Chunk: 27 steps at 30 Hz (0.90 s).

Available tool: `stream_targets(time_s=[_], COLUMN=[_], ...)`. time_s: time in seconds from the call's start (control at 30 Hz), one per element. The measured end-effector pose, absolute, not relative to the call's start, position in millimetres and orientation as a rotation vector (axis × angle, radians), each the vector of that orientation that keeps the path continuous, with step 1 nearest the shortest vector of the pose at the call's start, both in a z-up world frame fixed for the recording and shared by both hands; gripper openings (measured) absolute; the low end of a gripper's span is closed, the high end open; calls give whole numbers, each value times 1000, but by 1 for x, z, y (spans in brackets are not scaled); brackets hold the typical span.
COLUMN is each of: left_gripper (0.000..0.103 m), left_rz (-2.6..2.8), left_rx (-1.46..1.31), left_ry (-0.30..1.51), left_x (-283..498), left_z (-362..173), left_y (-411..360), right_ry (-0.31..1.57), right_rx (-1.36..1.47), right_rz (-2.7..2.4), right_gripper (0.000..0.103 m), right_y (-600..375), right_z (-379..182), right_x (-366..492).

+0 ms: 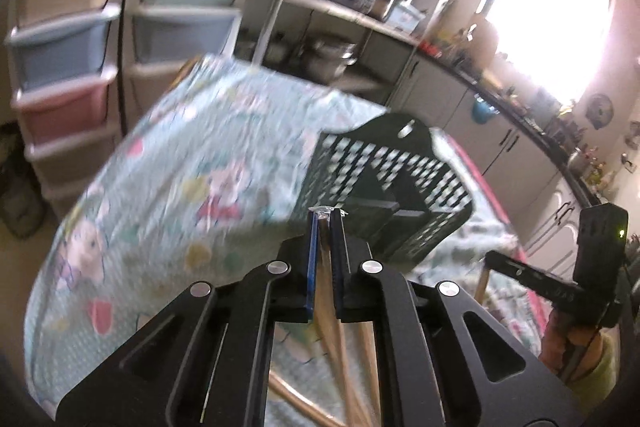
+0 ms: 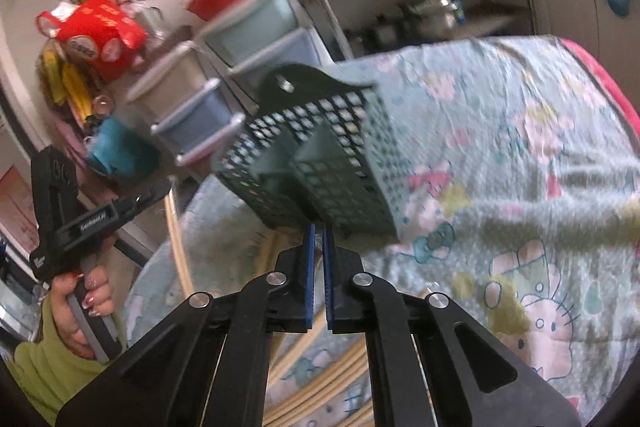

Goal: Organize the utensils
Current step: 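Lift the held chopsticks upright with both grippers and carry them above the green caddy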

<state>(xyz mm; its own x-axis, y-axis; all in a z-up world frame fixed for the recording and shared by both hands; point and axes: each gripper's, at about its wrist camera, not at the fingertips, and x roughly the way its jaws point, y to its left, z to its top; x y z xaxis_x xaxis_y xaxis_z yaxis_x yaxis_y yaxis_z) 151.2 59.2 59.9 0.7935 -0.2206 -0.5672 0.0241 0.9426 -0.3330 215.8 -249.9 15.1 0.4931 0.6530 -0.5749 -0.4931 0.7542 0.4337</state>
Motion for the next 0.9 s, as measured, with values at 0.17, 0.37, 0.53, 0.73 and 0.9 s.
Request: stream_targets(time_s=[0.17,0.37,0.53,0.73,0.9], left_gripper=[2,2,2,2,2], left_rz=[-180,-235,-261,-272,-274], left_rx=[-294,-280,-272,-258,-236], left_ry=[585,541,496,438,387], left_x=[148,142,143,148,154], left_z=[86,107,127,151,175], left_y=[48,34,29,23,19], right_ry=[704,611,548,482,416], right_rx=[202,179,164,162,174], right_rz=[747,784,788,778,781], right_gripper=[4,3,2,2,2], right_y=[-247,-245,-243,-245,-248], right_z=[43,75,99,123,148], right_x=[195,179,174,178,179])
